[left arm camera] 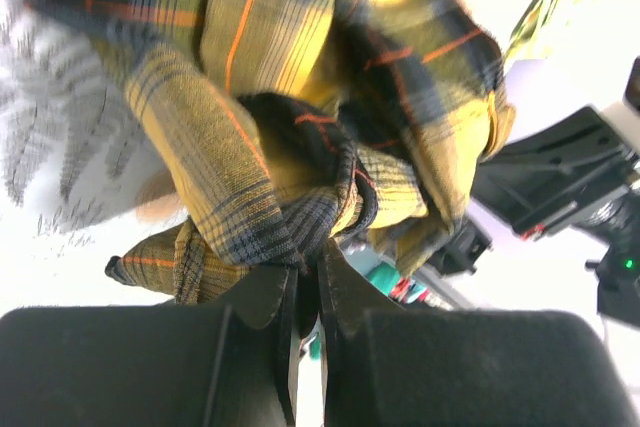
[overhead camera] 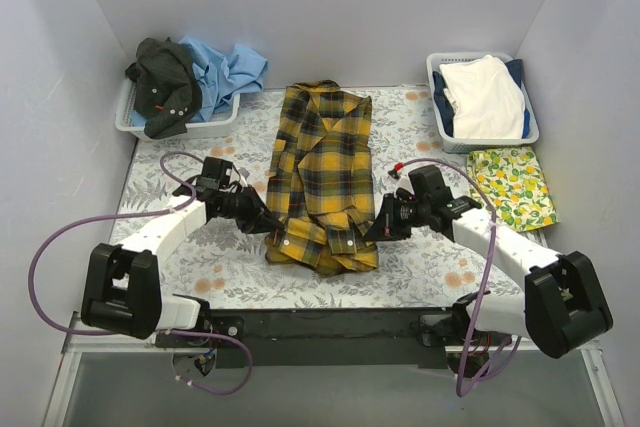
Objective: Fold and stack the long sleeve shirts
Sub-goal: Fold the shirt
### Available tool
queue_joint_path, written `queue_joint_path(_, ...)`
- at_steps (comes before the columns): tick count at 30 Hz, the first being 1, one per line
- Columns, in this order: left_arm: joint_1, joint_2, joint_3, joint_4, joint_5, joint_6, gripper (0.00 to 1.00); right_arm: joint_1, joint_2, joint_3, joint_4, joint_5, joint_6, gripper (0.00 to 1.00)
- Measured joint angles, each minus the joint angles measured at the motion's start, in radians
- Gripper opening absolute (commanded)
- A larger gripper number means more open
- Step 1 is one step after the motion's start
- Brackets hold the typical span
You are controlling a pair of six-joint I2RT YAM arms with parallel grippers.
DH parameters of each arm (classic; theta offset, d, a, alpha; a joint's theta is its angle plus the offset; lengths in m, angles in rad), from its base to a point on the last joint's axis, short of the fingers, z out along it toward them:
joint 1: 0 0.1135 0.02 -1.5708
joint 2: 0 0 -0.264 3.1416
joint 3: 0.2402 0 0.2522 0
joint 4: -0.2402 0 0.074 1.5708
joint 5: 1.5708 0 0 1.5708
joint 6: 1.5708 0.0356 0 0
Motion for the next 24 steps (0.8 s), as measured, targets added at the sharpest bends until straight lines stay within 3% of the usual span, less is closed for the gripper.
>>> queue_joint_path(8, 0.005, 0.1, 0.131, 0.047, -0.08, -0.077, 0.0, -0.065, 0.159, 0.148, 0.013, -0.038, -0.003, 0.01)
queue_joint_path(14, 0.006, 0.284, 0.27, 0.093, -0.113, -0.101, 0.0, -0.129, 0.344, 0.289, 0.028, -0.073, -0.01, 0.01)
queue_joint_path(17, 0.006, 0.393, 0.36, 0.105, -0.13, -0.102, 0.1, -0.157, 0.436, 0.346, 0.029, -0.085, -0.018, 0.01)
queue_joint_path(20, 0.006, 0.486, 0.447, 0.117, -0.148, -0.1, 0.25, -0.18, 0.509, 0.401, 0.031, -0.093, -0.032, 0.07)
queue_joint_path(23, 0.006, 0.546, 0.513, 0.122, -0.164, -0.097, 0.32, -0.197, 0.553, 0.456, 0.025, -0.098, -0.043, 0.23)
queue_joint_path(24, 0.008, 0.563, 0.538, 0.122, -0.166, -0.098, 0.38, -0.202, 0.565, 0.477, 0.024, -0.099, -0.047, 0.34)
